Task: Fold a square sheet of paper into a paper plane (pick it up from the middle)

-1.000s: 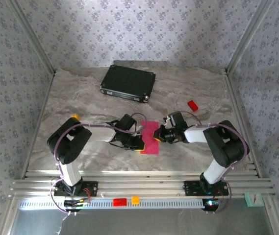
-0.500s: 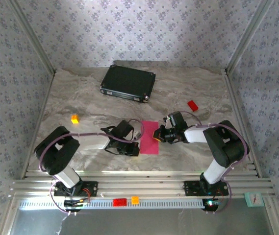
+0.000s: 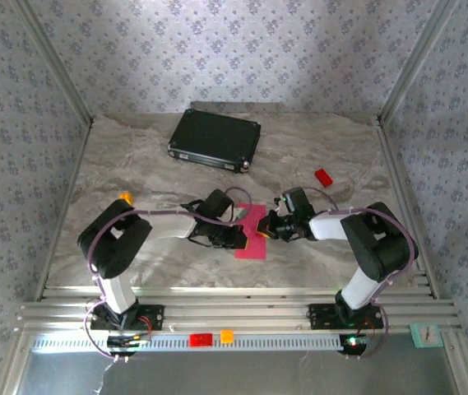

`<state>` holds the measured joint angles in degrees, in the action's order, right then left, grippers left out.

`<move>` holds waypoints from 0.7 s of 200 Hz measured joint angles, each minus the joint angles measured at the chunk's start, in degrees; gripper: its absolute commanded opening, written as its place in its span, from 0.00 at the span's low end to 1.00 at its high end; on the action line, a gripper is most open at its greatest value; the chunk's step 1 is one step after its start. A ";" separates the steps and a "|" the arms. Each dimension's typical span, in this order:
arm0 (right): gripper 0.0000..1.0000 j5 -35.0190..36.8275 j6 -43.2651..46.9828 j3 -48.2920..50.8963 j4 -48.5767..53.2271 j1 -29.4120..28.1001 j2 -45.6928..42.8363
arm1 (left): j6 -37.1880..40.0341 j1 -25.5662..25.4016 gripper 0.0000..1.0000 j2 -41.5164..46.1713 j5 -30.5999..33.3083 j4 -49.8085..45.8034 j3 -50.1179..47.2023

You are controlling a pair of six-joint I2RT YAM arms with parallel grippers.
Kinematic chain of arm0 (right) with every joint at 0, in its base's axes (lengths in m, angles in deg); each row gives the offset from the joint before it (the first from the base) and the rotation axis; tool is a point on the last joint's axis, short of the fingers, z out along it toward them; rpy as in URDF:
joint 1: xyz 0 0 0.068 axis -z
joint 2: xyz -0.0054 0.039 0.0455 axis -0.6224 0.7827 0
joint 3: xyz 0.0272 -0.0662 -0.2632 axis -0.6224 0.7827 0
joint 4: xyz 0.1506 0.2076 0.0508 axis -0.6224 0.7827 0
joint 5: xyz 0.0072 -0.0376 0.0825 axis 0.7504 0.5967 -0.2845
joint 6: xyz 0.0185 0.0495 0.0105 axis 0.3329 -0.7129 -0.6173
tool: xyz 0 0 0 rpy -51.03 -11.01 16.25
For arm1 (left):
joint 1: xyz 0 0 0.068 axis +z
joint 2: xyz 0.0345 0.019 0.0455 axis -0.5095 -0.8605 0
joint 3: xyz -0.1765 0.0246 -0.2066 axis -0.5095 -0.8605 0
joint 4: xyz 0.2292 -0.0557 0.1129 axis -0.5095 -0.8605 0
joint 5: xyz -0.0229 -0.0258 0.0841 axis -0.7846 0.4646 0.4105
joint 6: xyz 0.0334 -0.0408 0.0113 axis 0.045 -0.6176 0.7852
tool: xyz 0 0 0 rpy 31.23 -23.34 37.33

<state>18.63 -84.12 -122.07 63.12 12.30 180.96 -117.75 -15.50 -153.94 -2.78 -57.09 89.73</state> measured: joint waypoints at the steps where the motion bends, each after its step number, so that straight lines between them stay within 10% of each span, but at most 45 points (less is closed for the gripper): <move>1: 0.00 0.00 0.00 0.00 0.00 0.00 0.00 | 0.00 0.00 0.06 -0.09 -0.02 0.00 0.00; 140: 0.00 -0.11 0.07 0.48 -1.20 -0.22 0.00 | 6.49 -1.27 0.05 9.97 3.63 -1.68 -11.54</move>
<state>18.52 -84.06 -121.59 61.91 12.08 180.96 -111.26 -16.76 -143.97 0.85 -58.77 78.19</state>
